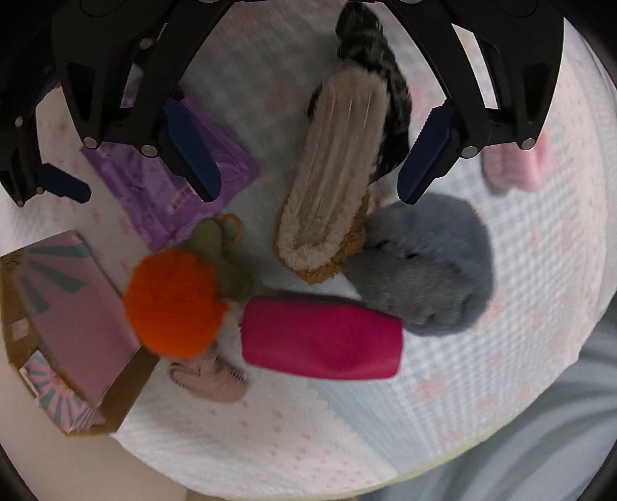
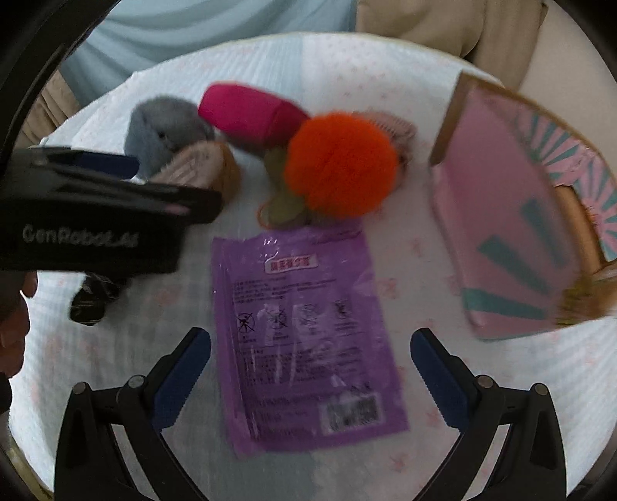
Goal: Organize soft objects
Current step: 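Grasp the fuzzy insole with the left tool while the right tool grasps the purple packet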
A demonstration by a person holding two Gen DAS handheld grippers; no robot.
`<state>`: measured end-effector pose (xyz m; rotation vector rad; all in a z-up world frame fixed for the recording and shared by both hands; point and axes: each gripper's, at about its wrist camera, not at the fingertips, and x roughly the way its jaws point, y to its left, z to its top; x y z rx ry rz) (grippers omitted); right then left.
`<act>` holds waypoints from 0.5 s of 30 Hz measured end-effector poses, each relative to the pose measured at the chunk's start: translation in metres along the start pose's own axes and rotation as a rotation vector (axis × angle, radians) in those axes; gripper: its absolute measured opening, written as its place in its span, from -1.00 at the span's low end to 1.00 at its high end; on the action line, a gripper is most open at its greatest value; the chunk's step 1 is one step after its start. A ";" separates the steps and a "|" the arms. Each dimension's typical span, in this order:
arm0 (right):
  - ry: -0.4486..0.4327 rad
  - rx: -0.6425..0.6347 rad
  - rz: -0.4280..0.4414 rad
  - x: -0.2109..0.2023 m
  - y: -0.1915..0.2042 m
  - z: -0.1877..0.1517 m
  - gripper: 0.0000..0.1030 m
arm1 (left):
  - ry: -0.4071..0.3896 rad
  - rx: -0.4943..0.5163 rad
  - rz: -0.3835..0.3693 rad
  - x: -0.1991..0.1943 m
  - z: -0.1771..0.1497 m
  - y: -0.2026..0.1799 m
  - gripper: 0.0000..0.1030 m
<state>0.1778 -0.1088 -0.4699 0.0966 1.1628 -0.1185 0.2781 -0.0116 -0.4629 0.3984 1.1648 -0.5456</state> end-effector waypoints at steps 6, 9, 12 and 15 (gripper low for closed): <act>0.057 0.011 0.004 0.032 0.002 -0.001 0.94 | 0.043 0.014 -0.011 0.027 0.005 -0.003 0.41; 0.055 0.047 0.019 0.035 -0.002 -0.001 0.93 | 0.062 0.016 -0.004 0.037 0.006 -0.005 0.30; 0.052 0.039 0.024 0.034 0.000 -0.002 0.70 | 0.049 0.016 -0.001 0.038 0.008 -0.005 -0.02; 0.044 0.015 0.033 0.031 0.005 -0.001 0.44 | 0.042 0.028 0.005 0.036 0.010 -0.005 -0.16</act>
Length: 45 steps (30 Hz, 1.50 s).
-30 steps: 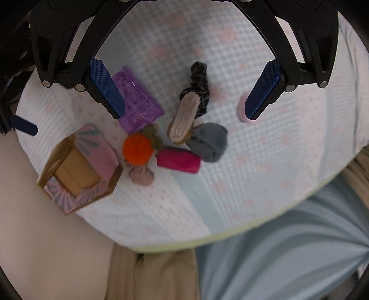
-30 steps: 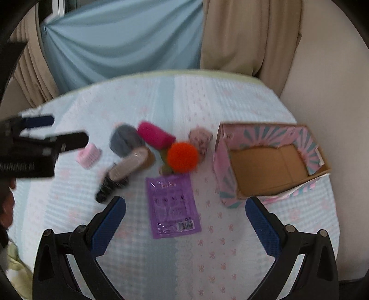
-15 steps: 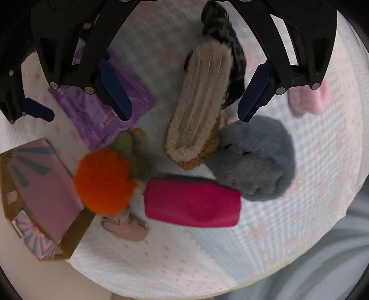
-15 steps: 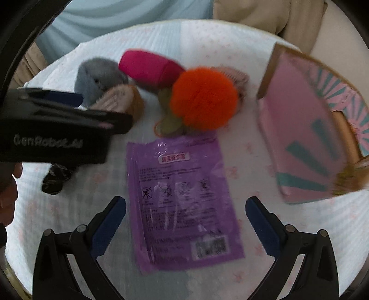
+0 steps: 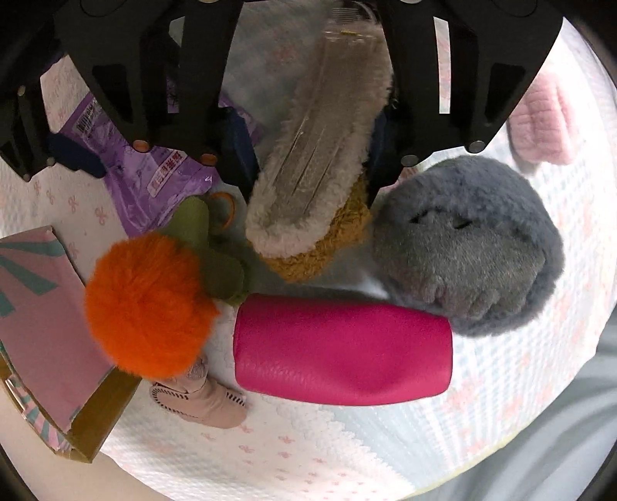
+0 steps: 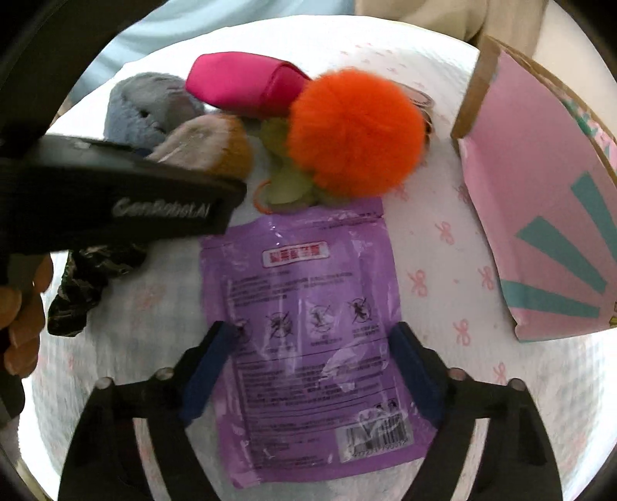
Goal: Organize soft objects
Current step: 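Grasp the fuzzy insole with the left tool while the right tool grasps the purple packet, then carry insole and purple packet into the cardboard box and open both tools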
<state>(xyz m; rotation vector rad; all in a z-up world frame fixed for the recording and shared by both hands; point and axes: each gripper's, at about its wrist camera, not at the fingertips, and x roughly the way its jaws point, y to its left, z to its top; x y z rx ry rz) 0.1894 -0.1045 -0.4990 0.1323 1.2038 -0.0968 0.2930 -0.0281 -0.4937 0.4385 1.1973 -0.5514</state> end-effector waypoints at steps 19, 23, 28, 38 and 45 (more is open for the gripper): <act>-0.026 0.023 0.063 -0.037 0.006 -0.009 -0.50 | -0.102 -0.061 0.002 -0.062 -0.022 0.004 -0.29; -0.056 0.030 0.058 -0.066 0.006 -0.016 -0.51 | -0.135 -0.086 0.007 -0.092 -0.020 0.006 -0.29; -0.099 0.054 0.070 -0.129 0.002 -0.018 -0.52 | -0.200 -0.137 0.009 -0.166 -0.016 0.003 -0.29; -0.215 0.119 0.060 -0.258 -0.048 0.032 -0.52 | -0.317 -0.215 0.010 -0.291 0.024 -0.019 -0.29; -0.263 0.137 0.048 -0.315 -0.107 0.064 -0.52 | -0.342 -0.282 0.032 -0.321 0.061 -0.062 -0.29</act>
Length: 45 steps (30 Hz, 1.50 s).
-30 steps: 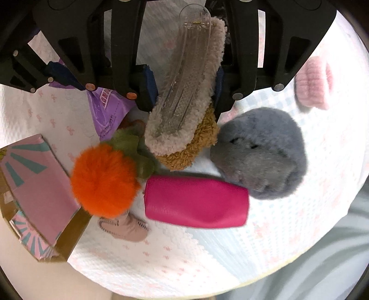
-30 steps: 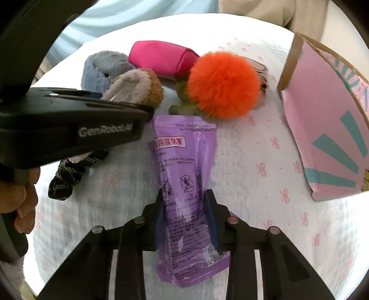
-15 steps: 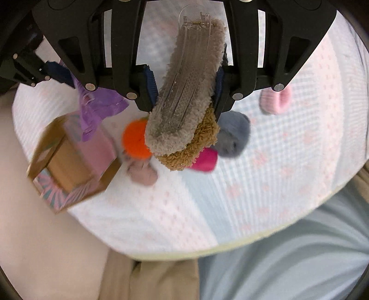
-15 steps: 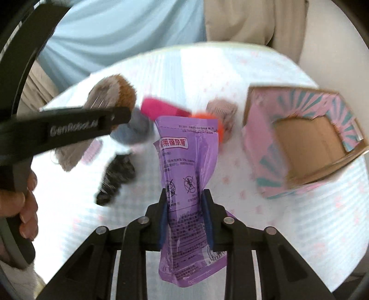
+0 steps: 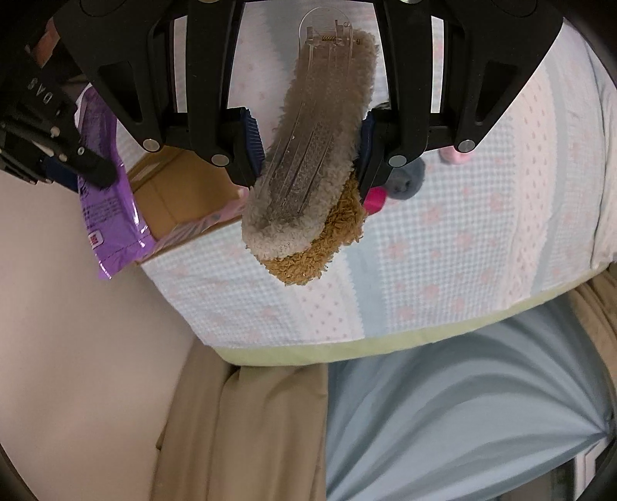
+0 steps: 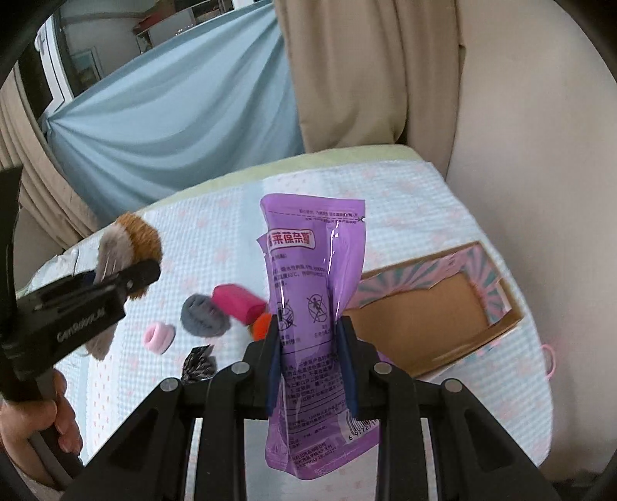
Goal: Organize soft objects
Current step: 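Carry insole and purple packet into the cardboard box and open both tools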
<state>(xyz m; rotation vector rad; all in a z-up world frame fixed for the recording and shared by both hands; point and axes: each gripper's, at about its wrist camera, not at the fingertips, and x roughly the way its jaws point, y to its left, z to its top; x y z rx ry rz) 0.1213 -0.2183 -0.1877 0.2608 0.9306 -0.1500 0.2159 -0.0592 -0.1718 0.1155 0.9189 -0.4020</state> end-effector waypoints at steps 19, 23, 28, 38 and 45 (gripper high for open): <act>0.227 0.112 0.037 0.094 -0.200 0.060 -0.52 | 0.224 -0.046 -0.057 0.161 -0.002 -0.173 -0.29; 0.287 0.192 0.023 0.129 -0.223 0.051 -0.52 | 0.296 -0.011 -0.061 0.205 -0.014 -0.184 -0.29; 0.352 0.286 0.034 0.172 -0.240 0.036 -0.52 | 0.368 0.024 -0.058 0.245 -0.025 -0.193 -0.29; 0.427 0.385 0.037 0.224 -0.260 0.029 0.99 | 0.395 0.166 -0.007 0.262 -0.029 -0.198 0.99; 0.415 0.343 0.021 0.220 -0.266 0.028 0.99 | 0.404 0.135 -0.029 0.257 -0.036 -0.187 0.99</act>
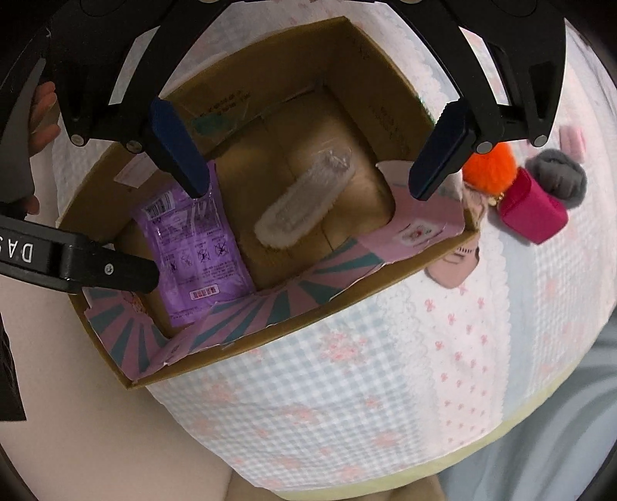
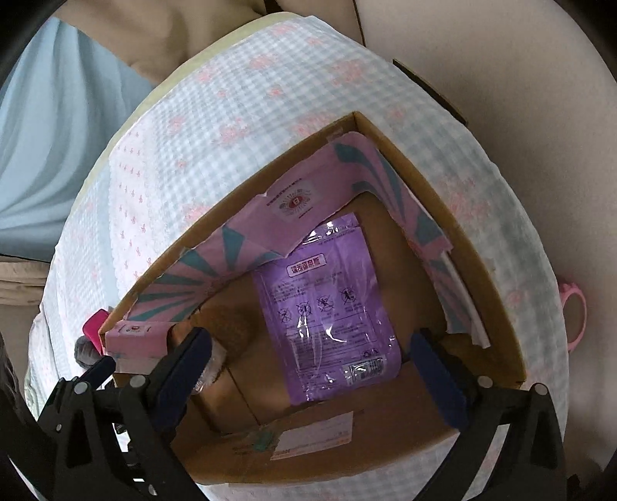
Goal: Organize soft objects
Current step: 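Carry insole and purple packet into the cardboard box and open both tools, then lift both tools out of the box and move back over the items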
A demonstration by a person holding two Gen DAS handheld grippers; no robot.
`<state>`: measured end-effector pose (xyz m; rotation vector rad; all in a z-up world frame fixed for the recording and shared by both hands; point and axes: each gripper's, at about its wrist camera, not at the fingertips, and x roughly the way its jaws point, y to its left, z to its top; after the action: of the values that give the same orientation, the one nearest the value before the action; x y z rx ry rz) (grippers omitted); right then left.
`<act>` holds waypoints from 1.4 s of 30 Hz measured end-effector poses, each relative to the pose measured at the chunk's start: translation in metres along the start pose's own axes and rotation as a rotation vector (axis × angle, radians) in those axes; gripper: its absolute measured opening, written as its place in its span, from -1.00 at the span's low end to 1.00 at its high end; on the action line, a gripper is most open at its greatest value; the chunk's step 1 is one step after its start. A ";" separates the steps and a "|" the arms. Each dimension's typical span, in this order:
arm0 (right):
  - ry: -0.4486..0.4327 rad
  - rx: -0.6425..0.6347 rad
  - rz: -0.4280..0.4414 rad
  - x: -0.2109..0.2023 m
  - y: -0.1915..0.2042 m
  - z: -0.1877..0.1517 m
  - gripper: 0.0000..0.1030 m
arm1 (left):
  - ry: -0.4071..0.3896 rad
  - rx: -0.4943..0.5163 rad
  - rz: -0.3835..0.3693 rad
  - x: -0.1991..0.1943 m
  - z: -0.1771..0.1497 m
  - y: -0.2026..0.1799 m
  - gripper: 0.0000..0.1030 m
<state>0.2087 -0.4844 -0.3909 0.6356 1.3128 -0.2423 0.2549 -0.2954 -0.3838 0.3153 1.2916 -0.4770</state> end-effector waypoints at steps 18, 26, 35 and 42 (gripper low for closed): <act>-0.092 -0.056 0.013 -0.061 0.014 -0.024 0.99 | -0.114 -0.031 0.008 -0.081 -0.024 0.004 0.99; -0.204 -0.152 -0.012 -0.141 0.040 -0.061 0.99 | -0.205 -0.074 0.024 -0.162 -0.055 0.012 0.99; -0.349 -0.330 -0.062 -0.228 0.078 -0.115 0.99 | -0.324 -0.141 0.092 -0.259 -0.098 0.041 0.99; -0.423 -0.425 -0.041 -0.263 0.106 -0.149 0.99 | -0.404 -0.246 0.176 -0.311 -0.135 0.075 0.99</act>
<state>0.0720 -0.3638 -0.1281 0.1807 0.9278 -0.1158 0.1169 -0.1156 -0.1207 0.1152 0.9064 -0.2125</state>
